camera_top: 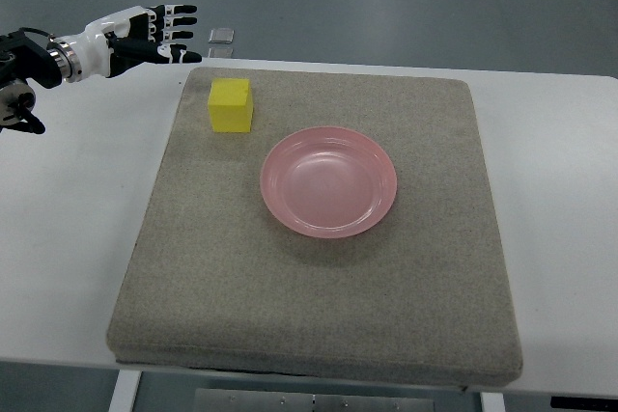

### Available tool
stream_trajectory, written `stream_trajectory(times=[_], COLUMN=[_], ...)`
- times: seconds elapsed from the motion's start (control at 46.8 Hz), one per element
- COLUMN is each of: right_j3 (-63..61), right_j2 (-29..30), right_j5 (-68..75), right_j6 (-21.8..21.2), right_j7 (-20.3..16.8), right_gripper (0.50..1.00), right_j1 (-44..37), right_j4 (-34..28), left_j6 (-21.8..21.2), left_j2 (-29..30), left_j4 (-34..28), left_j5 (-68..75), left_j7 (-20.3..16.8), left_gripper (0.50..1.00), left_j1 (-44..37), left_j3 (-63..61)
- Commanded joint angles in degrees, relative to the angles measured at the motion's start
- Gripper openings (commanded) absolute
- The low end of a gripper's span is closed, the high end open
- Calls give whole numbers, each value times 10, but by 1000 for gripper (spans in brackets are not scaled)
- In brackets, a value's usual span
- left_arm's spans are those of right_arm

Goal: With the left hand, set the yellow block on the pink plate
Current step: 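Close the left hand fingers around the yellow cube, then lift the yellow cube and carry it over the pink plate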

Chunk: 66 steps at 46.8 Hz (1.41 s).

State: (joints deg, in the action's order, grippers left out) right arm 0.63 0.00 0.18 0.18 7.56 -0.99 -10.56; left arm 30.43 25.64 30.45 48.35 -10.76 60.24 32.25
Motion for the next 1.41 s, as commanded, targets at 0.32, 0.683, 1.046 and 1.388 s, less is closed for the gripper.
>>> stream_trajectory(times=[0.32, 0.683, 1.046, 1.388], right_j3=[0, 0, 0, 0], right_j2=[0, 0, 0, 0], right_j5=[0, 0, 0, 0], right_j6=[0, 0, 0, 0], right_j7=[0, 0, 0, 0], right_gripper=[924, 924, 924, 924], right_j1=[-1, -1, -1, 0], right_j4=[-1, 0, 0, -1], left_j6=[-114, -128, -182, -187], left_j2=[-7, -59, -102, -100], left_j4=[63, 52, 9, 9], left_j5=[265, 281, 280, 330], left_j7=[-6, -5, -3, -2], left_gripper=[994, 994, 932, 656], left_j1=[69, 64, 66, 74], left_j3=[-131, -191, -227, -237])
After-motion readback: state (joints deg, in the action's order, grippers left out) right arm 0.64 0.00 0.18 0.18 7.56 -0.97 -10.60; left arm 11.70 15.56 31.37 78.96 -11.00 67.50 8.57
